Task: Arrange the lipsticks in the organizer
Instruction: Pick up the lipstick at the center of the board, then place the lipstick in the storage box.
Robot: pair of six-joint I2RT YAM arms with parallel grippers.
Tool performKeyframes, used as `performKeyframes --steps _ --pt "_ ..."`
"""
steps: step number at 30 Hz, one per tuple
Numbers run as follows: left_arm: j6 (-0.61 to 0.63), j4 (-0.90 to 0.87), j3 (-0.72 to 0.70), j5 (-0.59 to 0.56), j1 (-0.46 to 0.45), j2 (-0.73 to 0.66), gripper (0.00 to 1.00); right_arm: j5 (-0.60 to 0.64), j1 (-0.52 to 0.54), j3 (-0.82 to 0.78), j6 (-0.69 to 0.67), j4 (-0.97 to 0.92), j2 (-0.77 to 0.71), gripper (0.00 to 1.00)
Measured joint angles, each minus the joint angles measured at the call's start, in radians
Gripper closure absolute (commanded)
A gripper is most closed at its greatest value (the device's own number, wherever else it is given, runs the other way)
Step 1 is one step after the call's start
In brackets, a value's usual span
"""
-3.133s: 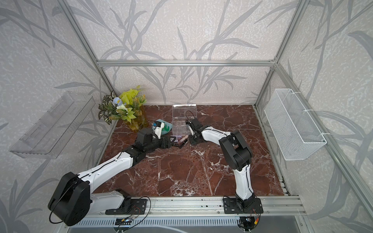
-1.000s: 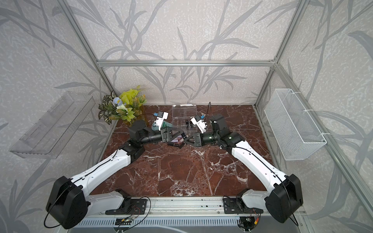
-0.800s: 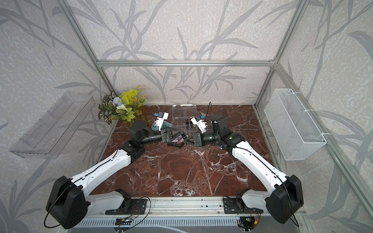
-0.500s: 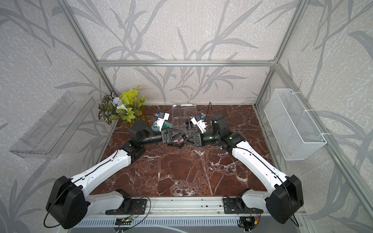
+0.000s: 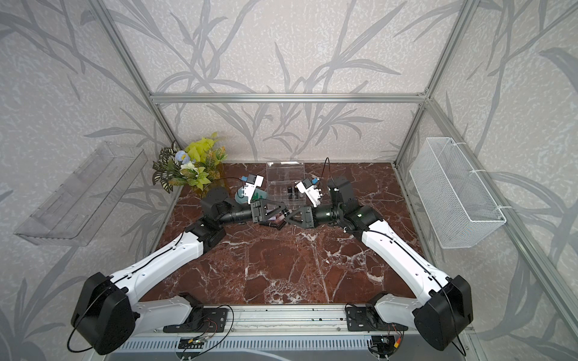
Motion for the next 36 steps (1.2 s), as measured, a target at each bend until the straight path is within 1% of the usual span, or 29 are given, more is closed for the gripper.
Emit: performKeyframes --steps 10,11,13,15,16,20,23,29,36 --pt "-0.030 0.006 0.000 0.001 0.000 0.000 0.78 0.003 0.002 0.000 -0.035 -0.010 -0.002 0.77" --pt "-0.033 0.008 0.000 0.001 -0.001 0.000 0.78 0.003 0.002 0.000 -0.038 -0.011 -0.002 0.74" --pt "-0.031 0.010 0.000 0.001 -0.001 0.000 0.79 0.012 0.002 0.000 -0.046 -0.014 -0.002 0.62" --pt "-0.017 0.005 0.000 -0.004 -0.003 0.000 0.81 0.029 0.003 0.000 -0.050 -0.032 -0.002 0.52" --pt "-0.003 -0.008 0.001 -0.011 -0.005 0.000 0.81 0.037 0.003 0.000 -0.048 -0.039 -0.002 0.48" --pt "0.064 -0.087 0.009 -0.060 -0.006 0.003 0.83 0.066 0.005 0.000 -0.053 -0.054 -0.006 0.41" --pt "0.134 -0.167 0.043 -0.126 -0.006 0.022 0.84 0.087 0.003 0.000 -0.053 -0.061 -0.014 0.38" --pt "0.277 -0.300 0.122 -0.307 -0.007 0.089 0.84 0.117 -0.019 -0.004 -0.053 -0.071 -0.045 0.38" --pt "0.436 -0.403 0.255 -0.562 -0.050 0.238 0.85 0.132 -0.060 -0.036 -0.052 -0.077 -0.072 0.38"
